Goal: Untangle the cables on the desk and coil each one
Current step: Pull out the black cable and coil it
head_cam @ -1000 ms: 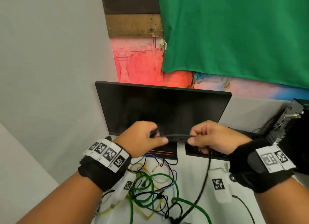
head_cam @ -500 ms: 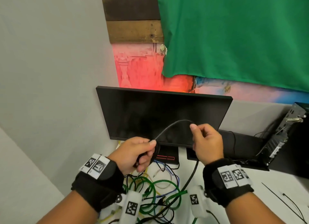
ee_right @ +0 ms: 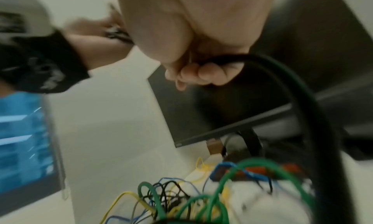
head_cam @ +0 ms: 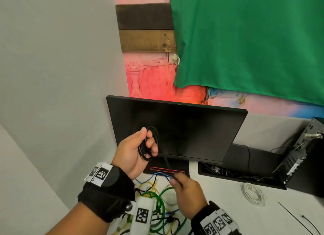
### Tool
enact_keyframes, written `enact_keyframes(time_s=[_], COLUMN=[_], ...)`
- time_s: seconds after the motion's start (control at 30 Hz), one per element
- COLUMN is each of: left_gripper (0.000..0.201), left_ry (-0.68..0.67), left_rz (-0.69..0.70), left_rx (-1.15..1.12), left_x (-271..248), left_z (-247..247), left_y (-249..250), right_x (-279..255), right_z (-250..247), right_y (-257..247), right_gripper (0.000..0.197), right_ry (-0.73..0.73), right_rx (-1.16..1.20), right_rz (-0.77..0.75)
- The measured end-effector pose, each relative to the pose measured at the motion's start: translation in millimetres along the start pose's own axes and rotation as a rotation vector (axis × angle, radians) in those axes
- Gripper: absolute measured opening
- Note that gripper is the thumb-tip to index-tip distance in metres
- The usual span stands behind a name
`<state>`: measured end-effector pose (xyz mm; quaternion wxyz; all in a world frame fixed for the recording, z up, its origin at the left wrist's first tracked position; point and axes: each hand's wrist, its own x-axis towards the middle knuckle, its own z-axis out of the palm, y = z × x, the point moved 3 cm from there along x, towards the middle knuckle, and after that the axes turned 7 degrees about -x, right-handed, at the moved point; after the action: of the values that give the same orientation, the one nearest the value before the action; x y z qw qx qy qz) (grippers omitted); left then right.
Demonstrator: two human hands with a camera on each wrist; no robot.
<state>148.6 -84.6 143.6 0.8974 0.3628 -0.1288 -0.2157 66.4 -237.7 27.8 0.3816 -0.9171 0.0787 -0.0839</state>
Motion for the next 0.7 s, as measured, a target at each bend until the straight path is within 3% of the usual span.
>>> enact_keyframes(time_s=[0.07, 0.17, 0.27, 0.37, 0.43, 0.5, 0.57, 0.6, 0.7], left_gripper=[0.025, 0.024, 0.025, 0.038, 0.055, 0.043, 0.026, 0.027, 0.032], left_ry=[0.015, -0.009, -0.144, -0.236, -0.267, -0.342, -0.324, -0.237, -0.040], left_rz=[0.031, 0.023, -0.036, -0.152, -0.258, -0.281, -0.158, -0.058, 0.159], left_rx=[0.158, 0.554, 0.920, 0.953, 0.873, 0.985, 1.206, 1.229, 1.087], left_x=[1.7, 4.0, -2.1, -9.8, -14.3, -16.9, -13.1, -6.9, 13.6], left_z=[-2.2, -5.5, -5.1, -5.2, -6.9, -6.1, -4.2, -4.2, -6.9], left_y=[-4.6, -8.3, -14.5, -21.8, -21.4, -20.7, -14.8, -7.5, 22.7], right_x=[-3.6, -9.0, -9.2, -0.9, 9.2, 20.6, 25.8, 25.6, 14.3], right_z=[-4.3, -21.2, -42.9, -61.6, -70.8, -75.6, -73.7, -70.7, -59.4], right_y=[-19.1, -50.0, -73.7, -81.2, -77.3, -68.0, -56.8, -50.2, -24.7], right_gripper=[0.018, 0.019, 0.018, 0.019, 0.027, 0.034, 0.036, 0.035, 0.015], right_ry=[-0.217, -0.353, -0.262, -0.113, -0.063, -0.113, -0.272, -0.380, -0.647], right_rx=[-0.211, -0.188, -0.023, 0.127, 0.141, 0.149, 0.215, 0.307, 0.672], right_rz=[-0.156, -0.375, -0.452, -0.499, -0.444, -0.341, -0.241, -0.189, -0.081])
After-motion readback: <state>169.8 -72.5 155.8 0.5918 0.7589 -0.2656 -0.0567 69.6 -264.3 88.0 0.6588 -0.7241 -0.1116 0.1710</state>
